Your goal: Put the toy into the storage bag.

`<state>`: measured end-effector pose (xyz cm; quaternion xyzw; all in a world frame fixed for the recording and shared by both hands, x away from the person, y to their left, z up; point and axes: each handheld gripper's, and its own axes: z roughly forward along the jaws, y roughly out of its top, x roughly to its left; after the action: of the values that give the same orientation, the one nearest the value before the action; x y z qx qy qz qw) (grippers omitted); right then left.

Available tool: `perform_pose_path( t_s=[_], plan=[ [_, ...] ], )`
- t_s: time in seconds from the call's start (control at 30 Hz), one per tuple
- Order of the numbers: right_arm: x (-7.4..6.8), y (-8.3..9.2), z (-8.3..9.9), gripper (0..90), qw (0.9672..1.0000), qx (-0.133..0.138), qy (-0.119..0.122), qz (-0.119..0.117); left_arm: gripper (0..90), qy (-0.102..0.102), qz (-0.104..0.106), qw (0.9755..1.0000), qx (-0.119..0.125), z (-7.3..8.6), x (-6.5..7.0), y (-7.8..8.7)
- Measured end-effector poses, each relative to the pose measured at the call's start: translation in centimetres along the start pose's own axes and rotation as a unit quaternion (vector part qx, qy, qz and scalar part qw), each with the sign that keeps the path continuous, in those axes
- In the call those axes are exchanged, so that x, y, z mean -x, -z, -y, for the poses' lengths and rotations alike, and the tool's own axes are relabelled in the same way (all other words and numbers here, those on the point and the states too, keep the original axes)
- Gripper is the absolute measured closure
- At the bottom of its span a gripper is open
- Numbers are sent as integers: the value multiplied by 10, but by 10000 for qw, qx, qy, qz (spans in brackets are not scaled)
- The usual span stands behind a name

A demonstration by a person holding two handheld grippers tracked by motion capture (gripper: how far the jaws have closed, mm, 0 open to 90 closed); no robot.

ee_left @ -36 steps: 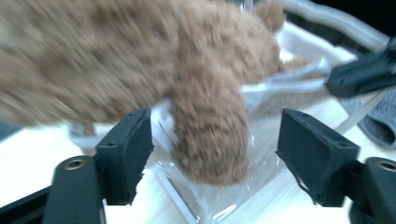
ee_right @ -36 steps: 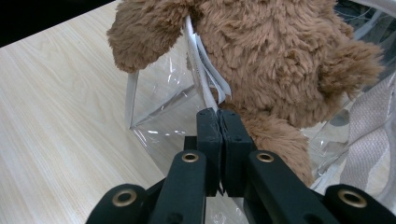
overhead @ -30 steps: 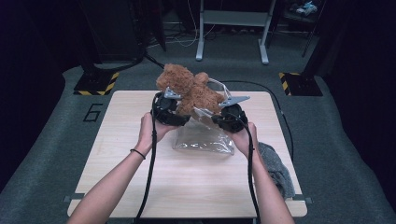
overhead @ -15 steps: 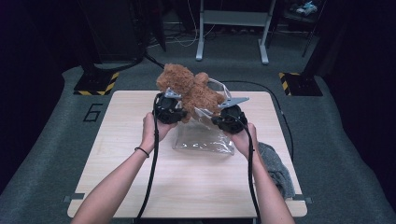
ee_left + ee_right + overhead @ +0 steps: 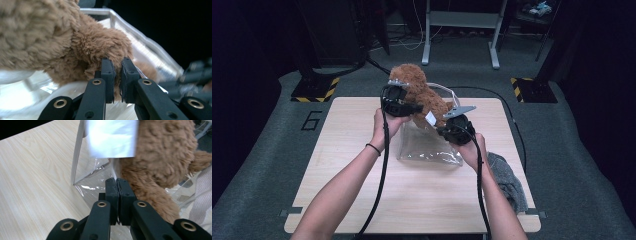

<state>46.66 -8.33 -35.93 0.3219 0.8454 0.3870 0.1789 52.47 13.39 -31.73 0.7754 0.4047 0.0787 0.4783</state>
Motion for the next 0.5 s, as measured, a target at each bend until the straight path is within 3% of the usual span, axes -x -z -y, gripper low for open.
perform_pose_path(
  t_s=[0.07,0.17,0.27,0.3,0.4,0.5],
  plan=[
    [-2,-1,0,886,10000,-21,-35,1,825,133,44,9999,12,-4,0,-8],
    [-1,-1,0,886,10000,-11,-27,14,823,-63,-51,9998,-168,-7,2,-21],
    [1,3,1,886,9999,8,-145,30,817,-46,-50,9997,-236,-5,4,-29],
    [3,3,1,885,10000,72,-56,36,810,-66,-9,9993,-370,-1,3,-35],
    [5,6,2,886,9999,47,-138,52,742,-230,15,9983,-538,3,3,-36],
    [6,7,2,885,9999,70,-127,47,597,-411,-148,9977,-526,1,4,-25]
  ],
)
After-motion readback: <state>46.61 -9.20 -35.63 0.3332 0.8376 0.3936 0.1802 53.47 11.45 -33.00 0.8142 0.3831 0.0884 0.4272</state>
